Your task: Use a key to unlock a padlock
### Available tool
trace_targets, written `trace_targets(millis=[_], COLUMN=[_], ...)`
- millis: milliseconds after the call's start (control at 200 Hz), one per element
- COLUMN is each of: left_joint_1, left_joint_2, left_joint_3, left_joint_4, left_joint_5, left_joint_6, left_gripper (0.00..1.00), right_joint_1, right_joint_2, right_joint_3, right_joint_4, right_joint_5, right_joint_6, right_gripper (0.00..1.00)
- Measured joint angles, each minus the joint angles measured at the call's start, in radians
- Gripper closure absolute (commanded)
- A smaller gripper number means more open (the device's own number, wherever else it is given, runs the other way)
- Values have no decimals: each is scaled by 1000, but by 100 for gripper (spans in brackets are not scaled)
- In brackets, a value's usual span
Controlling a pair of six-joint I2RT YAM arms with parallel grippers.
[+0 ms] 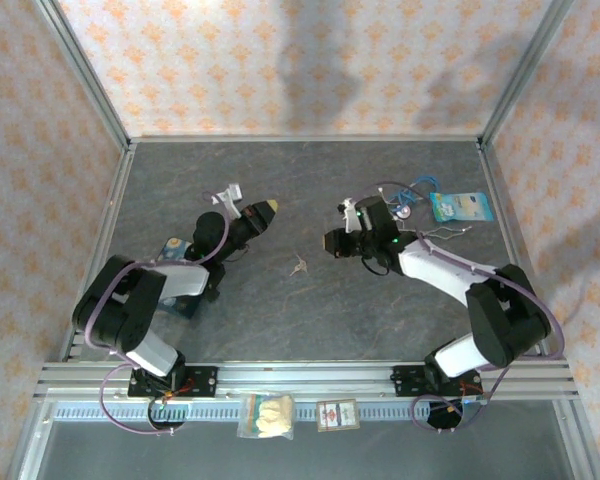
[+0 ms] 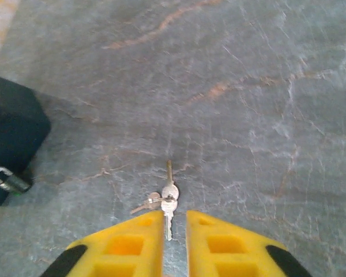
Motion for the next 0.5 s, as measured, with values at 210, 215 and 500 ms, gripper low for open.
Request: trace_targets(millis=[210, 215, 500], left_joint_1=[2, 3, 9], left_joint_2=[-122, -124, -190], left_joint_3=[2, 2, -1], left_joint_4=[-229, -233, -344], left_joint_5=[-132, -134, -236], left_joint_6=[130, 132, 185], left_gripper=[86, 85, 40], right_joint_1=[41, 43, 136], right_joint_2=[80, 83, 212], right_joint_3=[17, 19, 164], right_joint_4=[-67, -69, -157], right_joint_5=[176, 181, 332], right_joint_6=[12, 8, -44], right_gripper=[45, 45, 41])
